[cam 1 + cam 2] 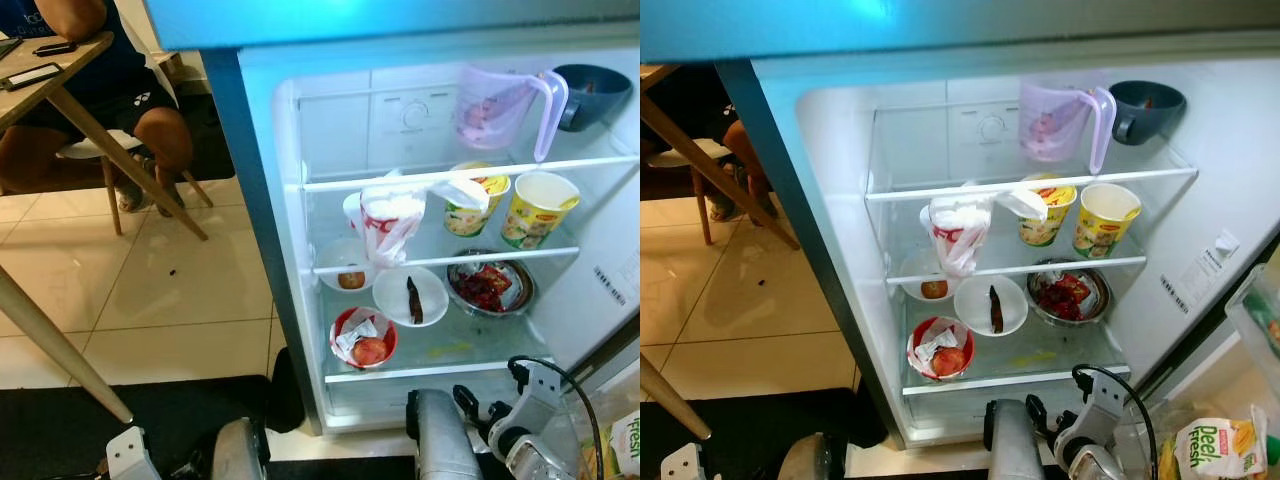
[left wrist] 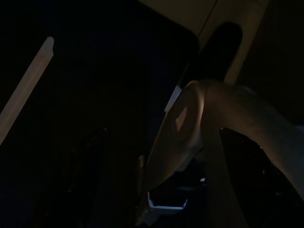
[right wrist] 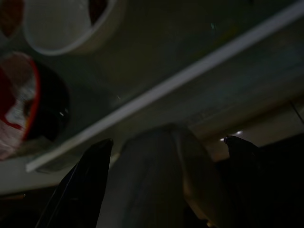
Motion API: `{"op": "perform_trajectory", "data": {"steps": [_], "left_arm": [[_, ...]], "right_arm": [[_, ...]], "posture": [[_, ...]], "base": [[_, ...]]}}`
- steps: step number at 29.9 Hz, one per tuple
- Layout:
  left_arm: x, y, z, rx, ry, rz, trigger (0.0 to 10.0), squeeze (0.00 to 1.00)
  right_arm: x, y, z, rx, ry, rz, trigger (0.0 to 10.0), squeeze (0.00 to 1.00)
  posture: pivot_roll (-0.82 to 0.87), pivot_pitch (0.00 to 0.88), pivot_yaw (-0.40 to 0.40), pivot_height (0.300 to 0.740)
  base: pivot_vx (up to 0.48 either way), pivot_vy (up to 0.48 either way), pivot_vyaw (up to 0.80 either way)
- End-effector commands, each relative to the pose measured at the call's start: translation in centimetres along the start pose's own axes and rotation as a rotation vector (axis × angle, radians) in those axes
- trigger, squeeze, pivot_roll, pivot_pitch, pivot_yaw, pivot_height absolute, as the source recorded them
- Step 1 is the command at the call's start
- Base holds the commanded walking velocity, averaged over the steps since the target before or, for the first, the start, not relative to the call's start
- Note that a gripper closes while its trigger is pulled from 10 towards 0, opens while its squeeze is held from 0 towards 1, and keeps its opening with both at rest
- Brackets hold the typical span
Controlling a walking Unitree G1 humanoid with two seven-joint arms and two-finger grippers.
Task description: Restocking fridge
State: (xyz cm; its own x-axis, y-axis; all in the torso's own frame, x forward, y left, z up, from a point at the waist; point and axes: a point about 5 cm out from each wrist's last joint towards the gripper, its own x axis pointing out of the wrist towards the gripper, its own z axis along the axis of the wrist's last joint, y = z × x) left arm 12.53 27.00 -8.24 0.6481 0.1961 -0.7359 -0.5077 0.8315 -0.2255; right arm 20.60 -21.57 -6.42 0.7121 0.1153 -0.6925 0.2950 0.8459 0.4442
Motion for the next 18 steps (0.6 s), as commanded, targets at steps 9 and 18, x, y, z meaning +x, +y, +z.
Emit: {"op": "perform_trajectory", "data": {"steps": [9, 18], "left_arm": [[0.8, -0.6, 2.8, -0.01, -0.092, -0.022, 10.0, 0.0], [1.2, -1.1, 4.6, 0.008, -0.144, -0.047, 10.0, 0.0]], "right_arm": [[0.6, 1.4, 1.8, -0.024, -0.059, 0.083, 10.0, 0.0], [0.8, 2.0, 2.2, -0.056, -0.047, 0.089, 10.0, 0.0]], "posture": [[-0.03, 0.0, 0.019, 0.619], [-0.03, 0.0, 0.019, 0.629]], "base": [[0.0, 0.0, 0.0], [0.0, 0.0, 0.0]]}}
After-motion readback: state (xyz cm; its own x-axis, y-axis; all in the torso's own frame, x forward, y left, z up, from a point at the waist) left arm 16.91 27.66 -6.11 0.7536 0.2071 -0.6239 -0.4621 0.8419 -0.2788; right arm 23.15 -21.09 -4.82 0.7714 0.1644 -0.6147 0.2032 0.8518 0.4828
